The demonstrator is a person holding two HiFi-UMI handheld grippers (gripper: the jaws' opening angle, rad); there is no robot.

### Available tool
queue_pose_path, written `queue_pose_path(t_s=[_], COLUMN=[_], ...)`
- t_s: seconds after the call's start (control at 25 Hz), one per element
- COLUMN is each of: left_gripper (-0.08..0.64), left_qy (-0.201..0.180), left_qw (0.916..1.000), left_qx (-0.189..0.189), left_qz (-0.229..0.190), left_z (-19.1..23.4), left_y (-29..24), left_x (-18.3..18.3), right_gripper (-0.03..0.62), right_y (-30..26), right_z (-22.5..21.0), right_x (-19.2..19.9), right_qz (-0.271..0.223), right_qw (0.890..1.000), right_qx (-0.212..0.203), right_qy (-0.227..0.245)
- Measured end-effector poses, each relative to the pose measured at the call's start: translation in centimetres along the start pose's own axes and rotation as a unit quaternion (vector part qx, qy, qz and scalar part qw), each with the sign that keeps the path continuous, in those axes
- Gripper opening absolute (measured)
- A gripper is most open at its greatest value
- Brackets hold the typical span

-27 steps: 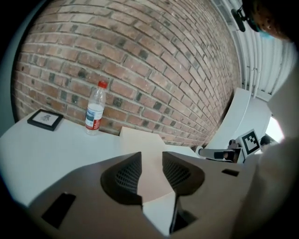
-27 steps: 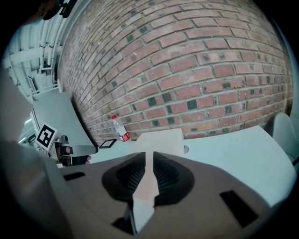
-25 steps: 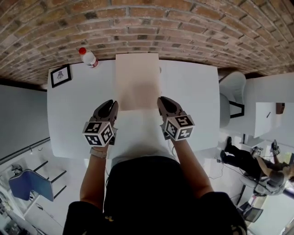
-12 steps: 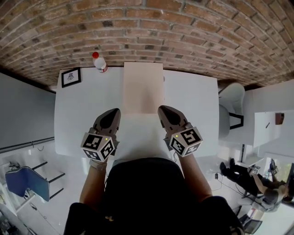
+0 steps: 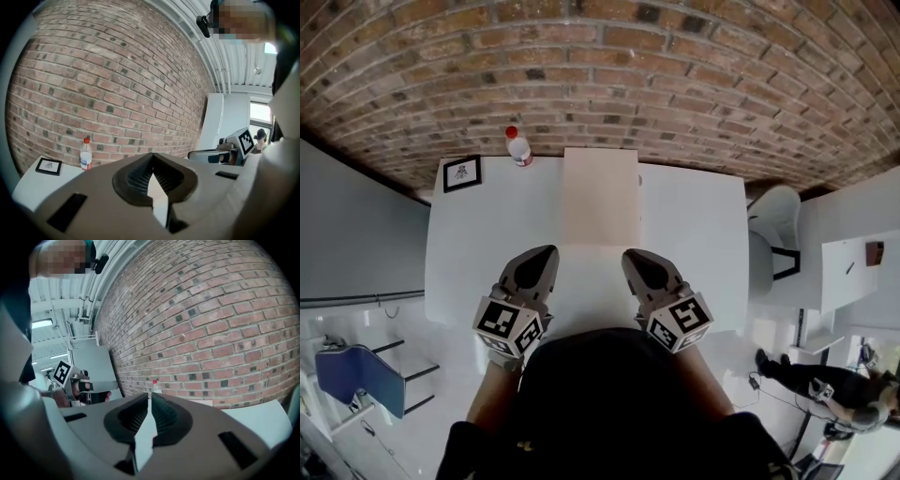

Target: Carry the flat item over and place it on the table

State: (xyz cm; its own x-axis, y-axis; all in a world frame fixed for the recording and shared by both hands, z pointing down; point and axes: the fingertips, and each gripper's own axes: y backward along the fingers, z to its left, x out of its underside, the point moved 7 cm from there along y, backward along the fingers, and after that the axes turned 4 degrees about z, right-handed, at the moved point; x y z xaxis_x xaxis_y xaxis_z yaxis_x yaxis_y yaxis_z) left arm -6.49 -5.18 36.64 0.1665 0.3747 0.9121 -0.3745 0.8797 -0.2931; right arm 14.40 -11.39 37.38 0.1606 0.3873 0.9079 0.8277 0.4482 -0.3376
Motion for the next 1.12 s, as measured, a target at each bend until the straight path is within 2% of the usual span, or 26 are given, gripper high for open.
queue_pose_path(t_s=[0.2, 0.4, 1.12], left_gripper=[0.004, 0.005, 0.005], left_qy=[-0.005, -0.027, -0.014], left_qw=[0.9999, 0.9994, 0.9998], left_qx=[0.011, 0.022, 0.004], left_qz=[-0.008, -0.009, -0.011], left_z=[-1.3, -2.2, -1.7], left_y=[1.0, 1.4, 1.9], left_x=[-0.5, -0.6, -0.3], right_gripper=[0.031, 0.031, 0.029], right_y=[1.3, 1.8, 2.5], right_z=[1.0, 0.9, -0.2], right_x=[0.4, 0.2, 0.1], right_qz=[-0.002, -0.007, -0.008], right_qw=[1.0, 1.0, 1.0], right_qx=[0.001, 0.003, 0.016], right_qy=[-0.007, -0.007, -0.01])
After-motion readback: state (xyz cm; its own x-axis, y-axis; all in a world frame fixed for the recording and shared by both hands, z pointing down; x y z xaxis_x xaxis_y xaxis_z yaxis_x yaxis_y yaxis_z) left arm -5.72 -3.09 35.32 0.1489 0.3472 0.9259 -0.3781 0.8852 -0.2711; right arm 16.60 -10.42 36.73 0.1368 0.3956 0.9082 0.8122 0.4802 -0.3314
